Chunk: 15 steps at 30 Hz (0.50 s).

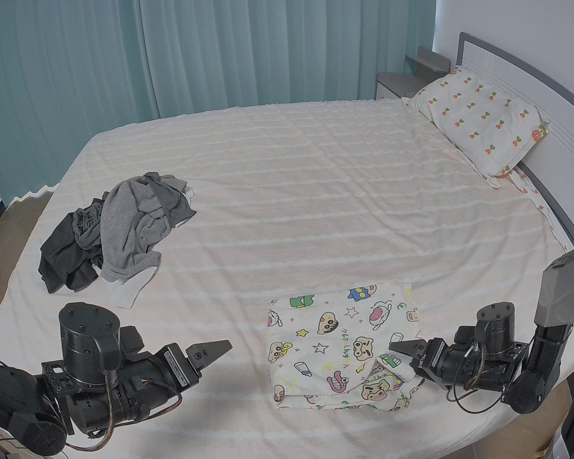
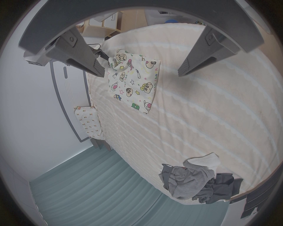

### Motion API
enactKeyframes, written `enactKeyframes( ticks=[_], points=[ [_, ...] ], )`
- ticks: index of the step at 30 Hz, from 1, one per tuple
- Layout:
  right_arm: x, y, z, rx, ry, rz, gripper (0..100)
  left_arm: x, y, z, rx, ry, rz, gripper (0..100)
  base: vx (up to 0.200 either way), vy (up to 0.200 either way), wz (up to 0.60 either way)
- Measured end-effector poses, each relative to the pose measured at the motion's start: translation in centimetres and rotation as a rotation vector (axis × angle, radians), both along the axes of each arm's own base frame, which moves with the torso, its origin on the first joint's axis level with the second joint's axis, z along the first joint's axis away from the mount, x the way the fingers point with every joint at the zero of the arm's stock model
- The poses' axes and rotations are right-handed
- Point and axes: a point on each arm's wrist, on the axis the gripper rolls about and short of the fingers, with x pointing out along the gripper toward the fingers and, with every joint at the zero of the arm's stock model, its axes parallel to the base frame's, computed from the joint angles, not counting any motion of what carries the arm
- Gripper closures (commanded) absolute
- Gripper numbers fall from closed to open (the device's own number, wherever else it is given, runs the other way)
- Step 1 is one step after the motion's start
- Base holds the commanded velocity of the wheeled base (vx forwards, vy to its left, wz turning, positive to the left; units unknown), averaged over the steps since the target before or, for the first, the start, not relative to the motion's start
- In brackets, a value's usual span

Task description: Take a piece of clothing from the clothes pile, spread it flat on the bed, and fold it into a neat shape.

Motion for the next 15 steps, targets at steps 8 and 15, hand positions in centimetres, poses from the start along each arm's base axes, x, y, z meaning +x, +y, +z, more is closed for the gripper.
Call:
enactKeyframes(
  ticks=[8, 15],
  points=[
    [0.2, 0.6, -0.9, -0.007, -0.027, -0.005, 100, 0.0, 0.0, 0.0, 0.000, 0.000, 0.000, 0, 0.000, 0.000, 0.00],
    [0.2, 0.6, -1.7, -0.028, -0.026, -0.033, 100, 0.0, 0.0, 0.0, 0.000, 0.000, -0.001, 0, 0.000, 0.000, 0.00]
  ],
)
